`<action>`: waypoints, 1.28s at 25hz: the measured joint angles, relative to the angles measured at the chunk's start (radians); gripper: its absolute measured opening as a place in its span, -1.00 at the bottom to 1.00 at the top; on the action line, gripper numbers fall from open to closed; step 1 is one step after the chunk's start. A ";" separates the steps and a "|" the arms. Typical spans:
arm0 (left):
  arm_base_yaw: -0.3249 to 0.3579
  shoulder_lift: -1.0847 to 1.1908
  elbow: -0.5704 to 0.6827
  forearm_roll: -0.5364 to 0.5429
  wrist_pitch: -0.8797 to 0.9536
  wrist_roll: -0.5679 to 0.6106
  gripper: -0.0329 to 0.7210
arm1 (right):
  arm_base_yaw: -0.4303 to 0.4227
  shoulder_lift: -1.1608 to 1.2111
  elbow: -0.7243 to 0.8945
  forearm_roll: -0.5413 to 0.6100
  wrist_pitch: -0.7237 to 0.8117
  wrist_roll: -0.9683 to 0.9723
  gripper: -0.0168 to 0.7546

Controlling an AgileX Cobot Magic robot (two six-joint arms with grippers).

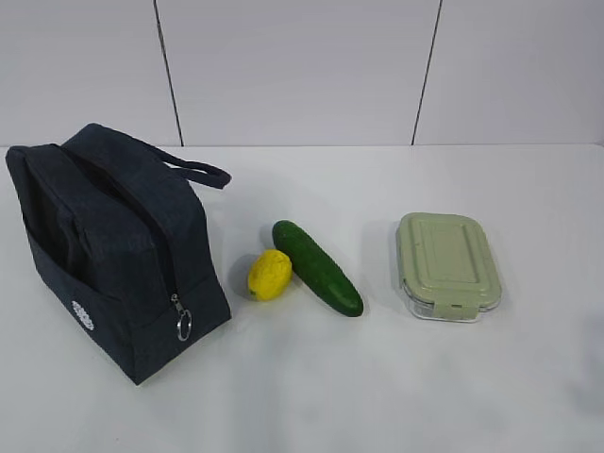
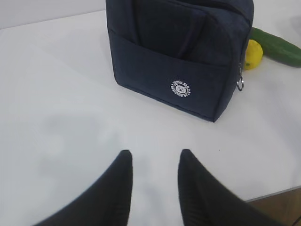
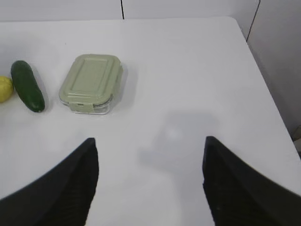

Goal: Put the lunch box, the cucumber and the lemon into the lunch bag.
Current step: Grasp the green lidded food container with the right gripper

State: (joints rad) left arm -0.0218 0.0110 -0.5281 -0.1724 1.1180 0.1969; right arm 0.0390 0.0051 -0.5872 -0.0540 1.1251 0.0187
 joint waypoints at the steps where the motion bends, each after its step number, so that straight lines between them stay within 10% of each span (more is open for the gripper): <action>1: 0.000 0.000 0.000 0.000 0.000 0.000 -0.27 | 0.000 0.029 -0.023 0.000 -0.002 0.007 0.40; 20: 0.000 0.000 0.000 0.000 0.000 0.000 -0.27 | -0.002 0.843 -0.361 -0.001 -0.107 0.104 0.40; 32: 0.000 0.000 0.000 0.000 0.000 0.000 -0.27 | -0.002 1.218 -0.507 0.204 -0.115 -0.069 0.40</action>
State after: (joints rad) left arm -0.0218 0.0110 -0.5281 -0.1724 1.1180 0.1969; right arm 0.0375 1.2235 -1.0941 0.1497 1.0096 -0.0507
